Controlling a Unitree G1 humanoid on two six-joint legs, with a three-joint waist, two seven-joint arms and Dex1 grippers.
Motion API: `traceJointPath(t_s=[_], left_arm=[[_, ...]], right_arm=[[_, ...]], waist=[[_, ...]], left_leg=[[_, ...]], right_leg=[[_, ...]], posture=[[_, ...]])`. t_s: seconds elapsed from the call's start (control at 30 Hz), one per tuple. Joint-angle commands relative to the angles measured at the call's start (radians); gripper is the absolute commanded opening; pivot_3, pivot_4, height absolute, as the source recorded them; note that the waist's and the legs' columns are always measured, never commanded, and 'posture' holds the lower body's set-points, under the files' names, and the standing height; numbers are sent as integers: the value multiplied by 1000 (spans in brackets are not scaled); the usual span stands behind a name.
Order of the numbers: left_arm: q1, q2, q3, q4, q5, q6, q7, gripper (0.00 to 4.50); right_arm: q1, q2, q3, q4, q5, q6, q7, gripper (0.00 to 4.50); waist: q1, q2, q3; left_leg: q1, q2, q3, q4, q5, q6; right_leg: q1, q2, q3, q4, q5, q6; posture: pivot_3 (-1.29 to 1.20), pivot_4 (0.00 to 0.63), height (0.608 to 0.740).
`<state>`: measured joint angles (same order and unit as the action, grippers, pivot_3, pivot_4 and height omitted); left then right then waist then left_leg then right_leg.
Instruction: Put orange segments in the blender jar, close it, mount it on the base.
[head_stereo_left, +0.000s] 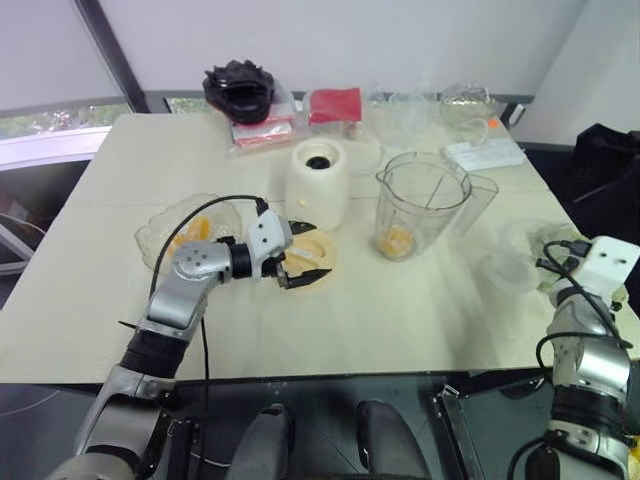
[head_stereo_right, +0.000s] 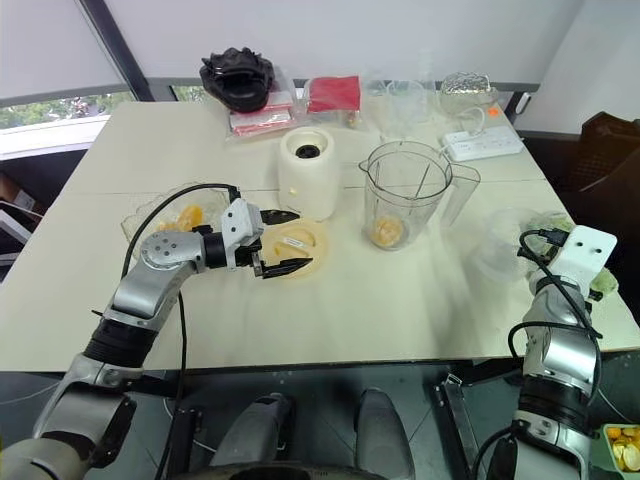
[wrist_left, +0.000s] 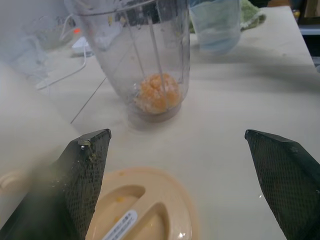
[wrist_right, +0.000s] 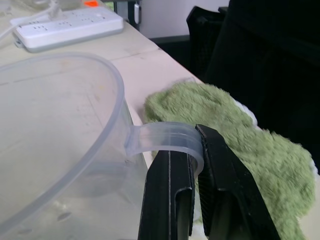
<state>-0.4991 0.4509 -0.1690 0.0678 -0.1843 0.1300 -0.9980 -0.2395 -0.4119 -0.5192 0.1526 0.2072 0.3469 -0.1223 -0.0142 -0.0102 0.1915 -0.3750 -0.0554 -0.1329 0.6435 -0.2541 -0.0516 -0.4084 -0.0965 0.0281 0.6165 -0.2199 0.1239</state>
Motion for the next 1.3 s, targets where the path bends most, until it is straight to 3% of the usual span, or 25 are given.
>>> traceJointPath(t_s=[0.03,0.47,0.73,1.07,1.3], left_arm=[[-2,5,18,-38,-13,-7,9,4500],[-9,0,18,-32,-20,-1,14,4500],[-10,-11,16,-32,-27,14,14,4500],[2,-33,7,-31,-17,2,27,4500],[9,-41,8,-23,-9,-15,39,4500]], right_arm=[[12,14,-9,-2,9,-2,1,30],[-31,68,-54,-204,98,34,-55,30],[-129,16,-82,-338,152,169,-101,30],[-347,-198,-47,-405,175,382,-55,30],[-469,-330,64,-385,136,442,47,30]], waist=[[-1,0,0],[-4,2,1],[-3,5,3],[-3,6,3],[-4,6,3]], left_leg=[[0,0,0,0,0,0],[0,0,0,-2,0,0],[0,0,0,-5,0,0],[-1,0,1,-14,0,0],[-7,0,2,-13,0,0]], right_leg=[[0,0,0,0,0,0],[-1,0,0,0,0,0],[-3,0,0,-1,0,0],[-7,-1,0,-3,2,3],[-13,-1,0,-3,2,4]], posture=[[0,150,740],[0,150,740],[0,150,740],[0,150,740],[0,150,740]])
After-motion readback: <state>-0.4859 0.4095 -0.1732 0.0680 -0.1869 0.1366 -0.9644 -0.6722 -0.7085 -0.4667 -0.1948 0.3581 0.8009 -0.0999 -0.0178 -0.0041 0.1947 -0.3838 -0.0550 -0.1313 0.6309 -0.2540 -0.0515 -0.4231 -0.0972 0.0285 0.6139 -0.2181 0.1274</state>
